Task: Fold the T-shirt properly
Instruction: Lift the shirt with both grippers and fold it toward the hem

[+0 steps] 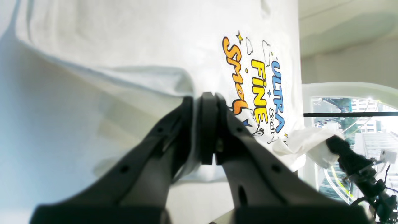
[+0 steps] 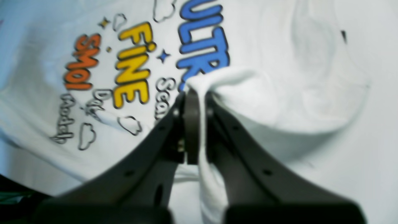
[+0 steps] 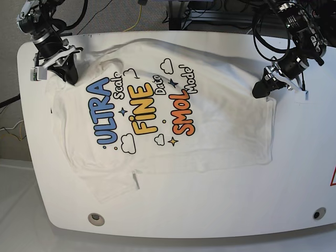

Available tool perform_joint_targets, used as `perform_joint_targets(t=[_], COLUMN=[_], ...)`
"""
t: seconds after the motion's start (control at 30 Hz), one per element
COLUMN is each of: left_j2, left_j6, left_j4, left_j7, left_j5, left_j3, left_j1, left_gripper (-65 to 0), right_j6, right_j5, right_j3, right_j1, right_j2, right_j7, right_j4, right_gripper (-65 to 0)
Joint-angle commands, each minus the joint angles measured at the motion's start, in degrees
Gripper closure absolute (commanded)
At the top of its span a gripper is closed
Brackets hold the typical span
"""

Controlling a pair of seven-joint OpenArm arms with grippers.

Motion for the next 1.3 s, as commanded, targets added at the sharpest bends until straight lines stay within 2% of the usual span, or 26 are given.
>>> perform_joint_targets(t=[0.0, 0.47, 0.93, 1.27], left_j2=[-0.6, -1.0, -5.1, -6.6], left_j6=[-0.2, -0.2, -0.2, -0.2], left_j4=[0.9, 0.9, 0.9, 0.8], left_j7=[-0.8, -0.8, -0.9, -0.9], left_j5=[-1.3, -1.3, -1.3, -0.9], left_j3=[-0.1, -0.4, -0.5, -0.5], left_j1=[-1.4, -4.1, -7.4, -8.9], left_gripper=[-3.4, -3.4, -3.5, -3.5], right_j6=[0.6, 0.0, 0.4, 0.5], right_j5=[2.8, 2.5, -9.8, -12.5], right_j3=[-0.8, -1.8, -1.6, -1.6], right_j1=[1.4, 5.6, 10.7, 14.1], right_j2=[0.7, 1.0, 0.7, 1.1], right_j7=[1.4, 1.4, 1.4, 1.5], right_j4=[0.9, 0.8, 0.7, -4.8], right_gripper=[0.0, 0.0, 0.0, 0.0])
